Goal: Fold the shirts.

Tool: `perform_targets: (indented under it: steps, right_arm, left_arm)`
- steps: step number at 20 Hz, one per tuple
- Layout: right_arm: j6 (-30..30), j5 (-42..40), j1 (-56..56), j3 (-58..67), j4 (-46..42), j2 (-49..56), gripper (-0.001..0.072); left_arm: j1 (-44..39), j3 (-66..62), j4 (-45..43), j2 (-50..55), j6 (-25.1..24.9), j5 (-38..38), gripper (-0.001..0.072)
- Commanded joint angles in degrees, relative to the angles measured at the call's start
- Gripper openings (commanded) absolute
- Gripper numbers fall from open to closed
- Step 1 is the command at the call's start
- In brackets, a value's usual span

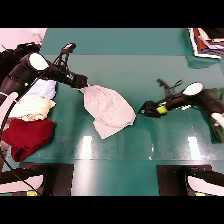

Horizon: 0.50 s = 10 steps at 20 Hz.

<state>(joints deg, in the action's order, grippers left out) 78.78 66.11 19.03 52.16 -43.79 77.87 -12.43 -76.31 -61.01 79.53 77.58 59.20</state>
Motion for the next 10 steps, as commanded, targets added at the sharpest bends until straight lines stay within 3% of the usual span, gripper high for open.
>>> perform_targets:
  steps: [1, 4, 7, 10]
  right_arm:
    - [-3.43, -6.51, 5.66, -1.09, 6.69, 8.04, 0.0522]
    - [-3.85, -7.28, 7.65, 5.07, 5.66, 11.3, 0.0029]
    - [-4.24, -4.76, 6.82, 12.07, 1.49, 9.42, 0.0011]
    - [-4.24, 0.52, 3.02, 20.63, 0.2, 0.92, 0.0011]
  left_arm:
    - [-0.02, -0.76, -0.5, -0.07, -0.02, 0.15, 0.0022]
    - [-0.04, -0.81, -0.48, -0.11, -0.02, 0.26, 0.0022]
    - [-0.02, -2.05, -3.89, -3.56, 0.15, -1.01, 0.0022]
    - [-0.02, -9.46, -8.46, -12.26, 0.42, -1.2, 0.0022]
